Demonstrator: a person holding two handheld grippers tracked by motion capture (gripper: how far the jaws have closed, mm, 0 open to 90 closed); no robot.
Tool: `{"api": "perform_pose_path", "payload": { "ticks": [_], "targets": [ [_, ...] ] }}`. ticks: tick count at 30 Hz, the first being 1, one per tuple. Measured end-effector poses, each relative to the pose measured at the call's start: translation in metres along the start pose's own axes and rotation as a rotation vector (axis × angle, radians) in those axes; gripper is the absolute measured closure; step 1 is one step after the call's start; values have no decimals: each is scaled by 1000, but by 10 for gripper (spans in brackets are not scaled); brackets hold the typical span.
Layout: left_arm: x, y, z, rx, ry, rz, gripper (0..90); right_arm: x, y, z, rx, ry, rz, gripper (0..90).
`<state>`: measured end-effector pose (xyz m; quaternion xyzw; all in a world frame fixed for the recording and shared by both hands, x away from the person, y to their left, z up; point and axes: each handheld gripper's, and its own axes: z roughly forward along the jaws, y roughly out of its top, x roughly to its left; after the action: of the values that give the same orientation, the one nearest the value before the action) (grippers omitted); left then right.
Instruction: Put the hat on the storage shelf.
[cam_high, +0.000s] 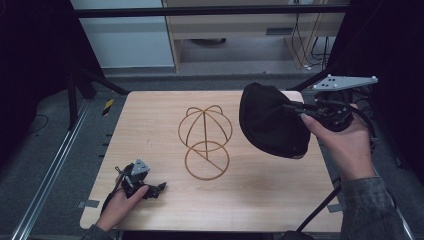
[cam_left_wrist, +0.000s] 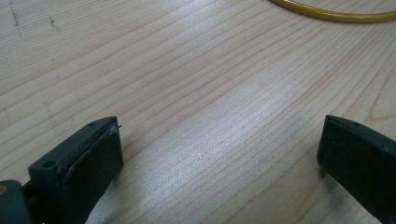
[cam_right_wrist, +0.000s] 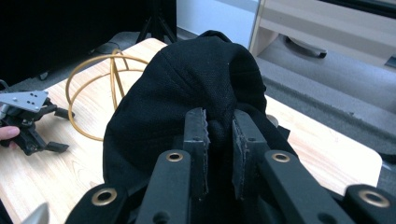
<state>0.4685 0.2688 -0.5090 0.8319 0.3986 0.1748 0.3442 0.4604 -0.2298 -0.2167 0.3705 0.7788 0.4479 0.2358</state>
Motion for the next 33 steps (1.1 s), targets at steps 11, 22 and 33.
{"api": "perform_pose_path", "payload": {
  "ticks": [11, 22, 33],
  "targets": [
    [0, 0, 0, 1, 0, 2, 0, 17, 31, 7, -30, 24, -42, 784],
    [0, 0, 0, 4, 0, 3, 0, 35, 59, 27, -14, 51, -88, 783],
    [0, 0, 0, 2, 1, 2, 0, 54, 84, 58, 18, 83, -134, 783]
  ]
}}
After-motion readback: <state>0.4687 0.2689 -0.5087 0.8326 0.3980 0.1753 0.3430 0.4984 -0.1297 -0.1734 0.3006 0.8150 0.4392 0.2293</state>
